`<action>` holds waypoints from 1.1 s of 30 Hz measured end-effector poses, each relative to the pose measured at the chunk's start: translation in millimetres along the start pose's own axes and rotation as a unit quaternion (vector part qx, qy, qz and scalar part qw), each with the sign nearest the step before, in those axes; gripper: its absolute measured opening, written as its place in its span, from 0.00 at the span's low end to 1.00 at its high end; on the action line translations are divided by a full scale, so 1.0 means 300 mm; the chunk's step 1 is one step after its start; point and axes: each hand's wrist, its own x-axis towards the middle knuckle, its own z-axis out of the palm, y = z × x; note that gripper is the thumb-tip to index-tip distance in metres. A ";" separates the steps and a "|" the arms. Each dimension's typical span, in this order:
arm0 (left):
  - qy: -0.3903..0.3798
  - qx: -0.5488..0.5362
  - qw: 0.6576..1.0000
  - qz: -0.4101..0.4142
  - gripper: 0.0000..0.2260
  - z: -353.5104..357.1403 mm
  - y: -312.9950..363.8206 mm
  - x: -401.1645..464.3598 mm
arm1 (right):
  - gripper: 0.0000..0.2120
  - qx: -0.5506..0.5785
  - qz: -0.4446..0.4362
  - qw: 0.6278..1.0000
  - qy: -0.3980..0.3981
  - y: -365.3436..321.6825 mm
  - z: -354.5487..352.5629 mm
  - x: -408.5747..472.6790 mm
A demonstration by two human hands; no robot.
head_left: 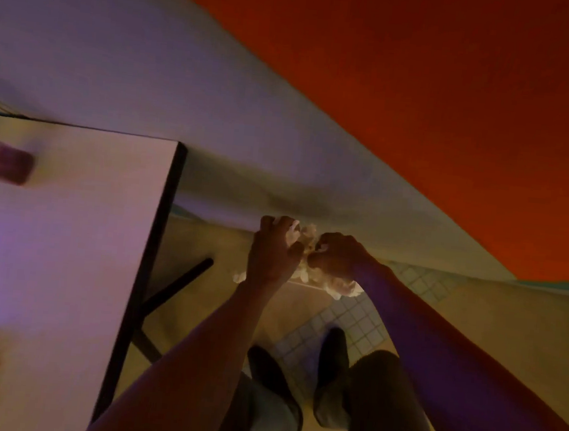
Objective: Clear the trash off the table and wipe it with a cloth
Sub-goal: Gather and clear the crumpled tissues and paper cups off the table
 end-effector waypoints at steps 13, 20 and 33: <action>-0.034 -0.001 0.998 0.050 0.20 0.622 -0.466 0.281 | 0.24 -0.025 0.028 0.999 0.000 0.380 0.392 0.699; -0.117 0.081 0.986 0.087 0.20 0.851 -0.697 0.343 | 0.15 0.049 0.001 0.993 0.108 0.548 0.620 0.900; -0.255 0.155 0.954 0.008 0.24 0.993 -0.767 0.465 | 0.35 0.089 0.073 0.991 0.071 0.664 0.744 1.051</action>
